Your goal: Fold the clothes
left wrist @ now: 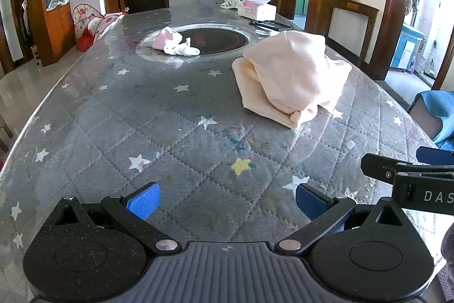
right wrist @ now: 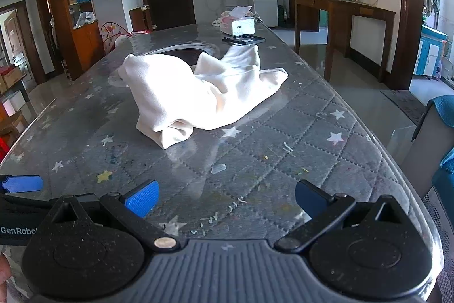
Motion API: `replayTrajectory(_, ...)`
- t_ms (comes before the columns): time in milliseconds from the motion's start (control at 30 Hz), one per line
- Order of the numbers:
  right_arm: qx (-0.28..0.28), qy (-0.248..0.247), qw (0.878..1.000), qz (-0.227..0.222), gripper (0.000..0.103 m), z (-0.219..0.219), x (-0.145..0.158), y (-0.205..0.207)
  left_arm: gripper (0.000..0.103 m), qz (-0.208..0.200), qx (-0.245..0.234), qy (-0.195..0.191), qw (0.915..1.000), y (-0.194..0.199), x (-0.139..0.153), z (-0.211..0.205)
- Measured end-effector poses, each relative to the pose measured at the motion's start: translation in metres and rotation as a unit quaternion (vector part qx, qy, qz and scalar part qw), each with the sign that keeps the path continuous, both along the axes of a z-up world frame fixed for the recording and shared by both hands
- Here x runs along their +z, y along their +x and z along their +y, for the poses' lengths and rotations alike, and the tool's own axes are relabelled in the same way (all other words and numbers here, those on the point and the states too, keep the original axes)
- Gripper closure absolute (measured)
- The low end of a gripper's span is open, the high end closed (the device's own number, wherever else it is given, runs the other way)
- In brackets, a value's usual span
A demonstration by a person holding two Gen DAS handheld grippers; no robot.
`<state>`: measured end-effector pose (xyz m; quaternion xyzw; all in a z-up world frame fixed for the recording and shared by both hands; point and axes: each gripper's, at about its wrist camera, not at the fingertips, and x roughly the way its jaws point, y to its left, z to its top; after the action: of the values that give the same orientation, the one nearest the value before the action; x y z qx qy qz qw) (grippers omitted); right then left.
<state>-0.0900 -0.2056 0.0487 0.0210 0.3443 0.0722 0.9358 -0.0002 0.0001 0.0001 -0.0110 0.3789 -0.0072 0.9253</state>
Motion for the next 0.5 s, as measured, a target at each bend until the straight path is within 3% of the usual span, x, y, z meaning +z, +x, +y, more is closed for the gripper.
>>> replayTrajectory(500, -0.007, 0.005, 1.000, 0.009, 0.000, -0.0011, -0.0021, -0.0001, 0.000, 0.004, 0.002, 0.013, 0.9999, 0.0000, -0.0016, -0.0029)
